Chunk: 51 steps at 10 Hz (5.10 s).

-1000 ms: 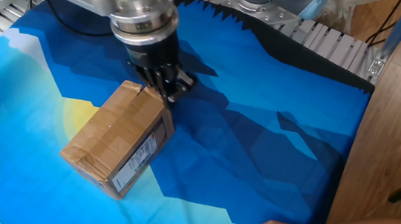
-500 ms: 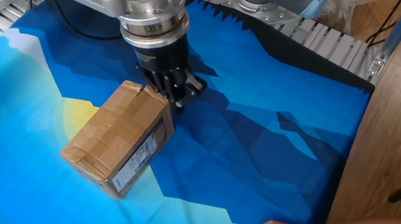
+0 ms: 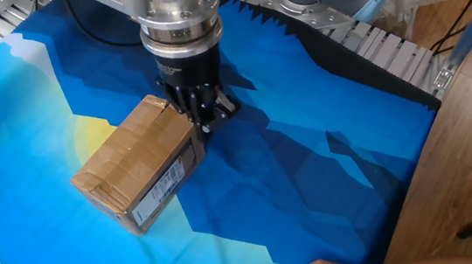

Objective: Open a box

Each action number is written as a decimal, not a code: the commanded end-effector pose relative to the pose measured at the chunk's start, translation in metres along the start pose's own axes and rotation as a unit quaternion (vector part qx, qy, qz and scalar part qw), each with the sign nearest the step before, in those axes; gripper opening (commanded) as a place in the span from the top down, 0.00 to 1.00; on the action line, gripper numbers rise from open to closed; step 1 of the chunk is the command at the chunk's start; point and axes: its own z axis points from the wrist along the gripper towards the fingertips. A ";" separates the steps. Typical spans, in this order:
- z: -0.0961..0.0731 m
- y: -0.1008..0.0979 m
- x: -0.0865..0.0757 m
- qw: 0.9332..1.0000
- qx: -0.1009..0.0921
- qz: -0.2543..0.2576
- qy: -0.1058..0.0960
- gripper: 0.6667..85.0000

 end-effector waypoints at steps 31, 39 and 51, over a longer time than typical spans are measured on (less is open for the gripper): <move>0.071 -0.111 -0.010 0.994 0.061 -0.091 -0.002 0.99; 0.061 -0.019 -0.008 0.998 0.064 -0.030 0.000 0.99; 0.110 -0.050 -0.023 0.992 0.062 -0.092 -0.059 0.99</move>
